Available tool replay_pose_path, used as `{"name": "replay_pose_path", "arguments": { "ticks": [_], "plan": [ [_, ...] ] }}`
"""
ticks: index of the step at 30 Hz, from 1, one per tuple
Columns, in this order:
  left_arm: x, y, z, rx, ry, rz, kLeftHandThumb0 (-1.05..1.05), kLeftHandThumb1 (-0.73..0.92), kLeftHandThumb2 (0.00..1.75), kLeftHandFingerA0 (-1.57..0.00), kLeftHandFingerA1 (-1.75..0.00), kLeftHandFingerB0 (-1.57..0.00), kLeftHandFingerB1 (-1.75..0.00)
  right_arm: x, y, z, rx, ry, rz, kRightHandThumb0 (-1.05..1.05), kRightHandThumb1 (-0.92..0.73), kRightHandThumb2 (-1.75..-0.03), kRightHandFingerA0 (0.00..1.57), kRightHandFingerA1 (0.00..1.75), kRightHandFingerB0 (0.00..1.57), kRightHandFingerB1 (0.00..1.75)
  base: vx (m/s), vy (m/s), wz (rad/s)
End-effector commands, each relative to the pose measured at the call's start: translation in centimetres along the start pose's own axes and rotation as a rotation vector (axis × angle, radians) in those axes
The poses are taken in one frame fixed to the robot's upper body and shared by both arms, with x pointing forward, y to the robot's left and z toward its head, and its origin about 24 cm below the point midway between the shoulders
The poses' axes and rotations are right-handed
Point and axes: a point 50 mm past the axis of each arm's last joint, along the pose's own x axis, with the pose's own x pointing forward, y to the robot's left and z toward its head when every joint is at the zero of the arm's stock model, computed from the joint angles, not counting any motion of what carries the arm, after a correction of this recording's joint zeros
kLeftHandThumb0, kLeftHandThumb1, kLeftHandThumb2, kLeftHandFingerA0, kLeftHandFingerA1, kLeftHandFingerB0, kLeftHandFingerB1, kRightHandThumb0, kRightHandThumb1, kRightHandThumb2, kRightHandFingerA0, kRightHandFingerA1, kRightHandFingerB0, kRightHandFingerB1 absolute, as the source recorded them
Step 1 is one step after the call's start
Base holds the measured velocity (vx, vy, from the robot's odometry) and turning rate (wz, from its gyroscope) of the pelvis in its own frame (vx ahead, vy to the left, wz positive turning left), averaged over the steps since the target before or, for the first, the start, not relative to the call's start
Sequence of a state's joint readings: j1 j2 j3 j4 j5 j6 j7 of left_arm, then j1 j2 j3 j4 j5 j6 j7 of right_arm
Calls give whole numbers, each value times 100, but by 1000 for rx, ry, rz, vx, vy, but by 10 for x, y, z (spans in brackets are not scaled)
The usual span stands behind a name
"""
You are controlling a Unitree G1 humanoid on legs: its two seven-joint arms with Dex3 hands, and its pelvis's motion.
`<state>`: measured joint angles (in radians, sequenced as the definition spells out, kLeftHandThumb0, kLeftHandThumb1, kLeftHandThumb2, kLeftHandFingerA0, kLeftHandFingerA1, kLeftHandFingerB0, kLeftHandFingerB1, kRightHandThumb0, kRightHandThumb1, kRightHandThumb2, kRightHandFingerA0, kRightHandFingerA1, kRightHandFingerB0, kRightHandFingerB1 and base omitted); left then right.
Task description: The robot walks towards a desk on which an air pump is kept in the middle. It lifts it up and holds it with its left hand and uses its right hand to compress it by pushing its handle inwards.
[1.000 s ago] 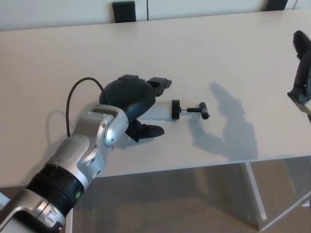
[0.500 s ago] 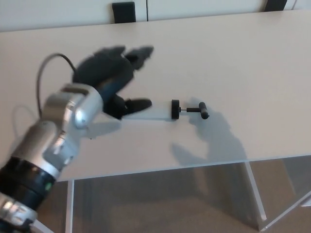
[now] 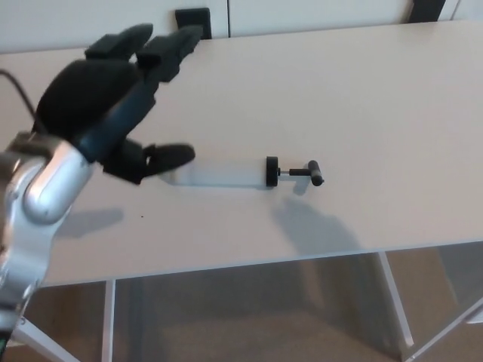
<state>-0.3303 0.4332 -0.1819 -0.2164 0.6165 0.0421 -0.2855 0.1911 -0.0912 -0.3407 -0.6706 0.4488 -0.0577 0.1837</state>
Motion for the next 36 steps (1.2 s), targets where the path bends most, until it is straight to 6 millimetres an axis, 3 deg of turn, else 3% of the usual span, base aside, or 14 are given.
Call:
{"name": "replay_pose_path", "arguments": {
  "ticks": [1,2,3,5,7,8,13,17,18,26,27,32,33,36],
  "plan": [
    [-133,34,59,-326,-415,128,-81,51,88,0,-15,-4,-22,-49,12,62,36,-157,171,-85,-85,-67,38,32,23,28,0,0,0],
    [-140,35,60,-363,-429,125,-81,51,88,0,-15,-4,-22,-52,12,62,39,-150,170,-85,-85,-67,38,32,23,28,0,0,0],
    [-152,32,57,-489,-438,67,-71,42,67,-4,-22,-11,-27,-58,12,62,39,-133,166,-86,-68,-103,29,46,20,43,0,0,0],
    [-171,27,50,-685,-450,-36,-64,38,77,-3,-27,-9,-33,-67,11,61,34,-106,157,-85,-70,-104,30,47,20,43,0,0,0],
    [-178,25,46,-750,-454,-74,-64,38,77,-3,-27,-9,-33,-70,11,60,30,-98,154,-85,-70,-104,30,47,20,43,0,0,0],
    [-190,16,36,-848,-441,-183,-61,51,57,-2,-23,-15,-26,-75,11,59,26,-77,144,-85,-88,-68,41,35,27,29,0,0,0],
    [-218,3,9,-1045,-433,-395,-78,49,85,-5,-31,-22,-42,-86,10,56,27,-27,127,-86,-87,-67,40,37,26,29,0,0,0],
    [-232,3,-12,-1170,-480,-513,-78,48,83,-8,-42,-18,-41,-94,7,48,44,11,126,-82,-86,-67,39,35,26,29,0,0,0],
    [-235,0,-17,-1212,-499,-578,-78,57,59,-22,-35,-25,-33,-97,4,43,38,43,133,-84,-69,-104,30,48,16,42,0,0,0],
    [-253,-19,-29,-1269,-371,-768,-84,60,59,-28,-35,-31,-32,-114,-2,24,19,168,122,-80,-69,-104,27,49,12,42,0,0,0],
    [-258,-28,-37,-1278,-287,-803,-75,47,90,-25,-47,-29,-46,-123,-3,14,45,242,109,-81,-71,-105,28,50,15,43,0,0,0],
    [-266,-47,-58,-1278,-133,-828,-74,60,59,-34,-38,-33,-32,-138,-12,-10,35,382,86,-82,-73,-106,28,51,16,43,0,0,0],
    [-271,-49,-63,-1278,-97,-815,-76,64,60,-35,-40,-30,-32,-145,-18,-19,15,439,61,-81,-87,-67,37,38,23,28,0,0,0],
    [-276,-51,-68,-1280,-62,-801,-76,64,60,-35,-40,-30,-32,-153,-25,-27,-3,503,30,-81,-87,-67,37,38,23,28,0,0,0]
  ]
}}
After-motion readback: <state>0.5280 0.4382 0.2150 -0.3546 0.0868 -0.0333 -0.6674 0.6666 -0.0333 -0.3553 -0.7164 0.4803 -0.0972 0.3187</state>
